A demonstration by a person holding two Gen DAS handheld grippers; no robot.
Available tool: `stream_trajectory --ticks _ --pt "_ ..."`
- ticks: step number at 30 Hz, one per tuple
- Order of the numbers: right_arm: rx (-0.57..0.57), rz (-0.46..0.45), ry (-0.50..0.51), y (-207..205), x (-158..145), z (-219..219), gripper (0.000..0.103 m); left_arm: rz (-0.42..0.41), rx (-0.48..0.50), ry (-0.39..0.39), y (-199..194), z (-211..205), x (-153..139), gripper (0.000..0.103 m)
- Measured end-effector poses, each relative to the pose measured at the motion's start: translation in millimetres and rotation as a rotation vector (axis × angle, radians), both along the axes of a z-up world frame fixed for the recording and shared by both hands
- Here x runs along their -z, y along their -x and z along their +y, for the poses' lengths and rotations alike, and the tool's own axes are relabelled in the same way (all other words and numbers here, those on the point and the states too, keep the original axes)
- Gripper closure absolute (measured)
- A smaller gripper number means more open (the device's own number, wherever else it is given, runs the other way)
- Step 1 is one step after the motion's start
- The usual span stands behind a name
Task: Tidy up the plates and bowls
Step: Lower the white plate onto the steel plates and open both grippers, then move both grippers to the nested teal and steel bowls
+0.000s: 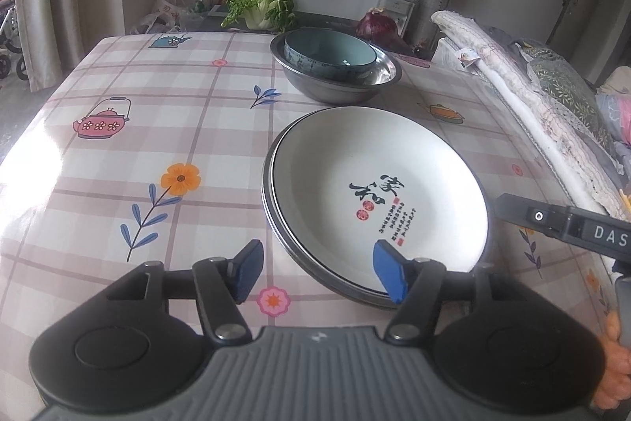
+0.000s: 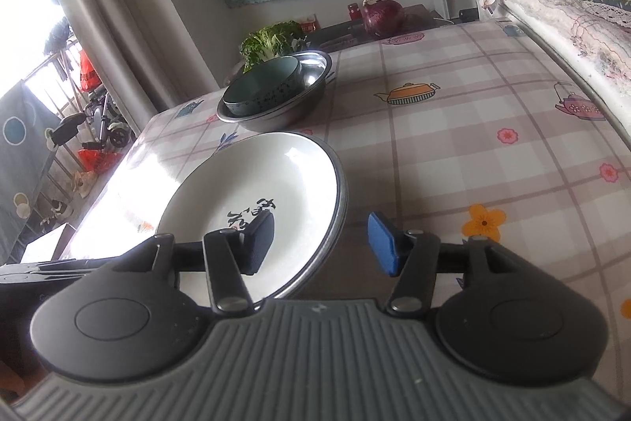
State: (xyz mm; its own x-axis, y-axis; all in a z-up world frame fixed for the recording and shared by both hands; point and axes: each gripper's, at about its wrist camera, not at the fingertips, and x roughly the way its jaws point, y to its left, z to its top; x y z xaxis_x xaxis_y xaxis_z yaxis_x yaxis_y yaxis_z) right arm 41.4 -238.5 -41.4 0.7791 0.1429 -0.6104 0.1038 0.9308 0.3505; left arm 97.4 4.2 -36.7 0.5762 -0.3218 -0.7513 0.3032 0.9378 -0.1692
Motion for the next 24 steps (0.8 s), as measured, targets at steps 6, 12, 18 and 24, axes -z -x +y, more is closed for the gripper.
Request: stream_trajectory --ticks 6,12,18,24 --pt "-0.003 -0.009 -0.001 14 -4 0 0.030 -0.034 0.013 -0.028 13 -8 -7 0.029" --pt "-0.011 -0.019 -0.006 24 -7 0 0.025 -0.034 0.017 -0.041 20 -14 -11 0.028" --pt "-0.014 -0.014 -0.021 34 -5 -4 0.024 -0.040 0.024 -0.055 27 -20 -13 0.025" --pt "-0.016 -0.016 -0.023 39 -6 -7 0.024 -0.045 0.042 -0.055 30 -25 -14 0.023"
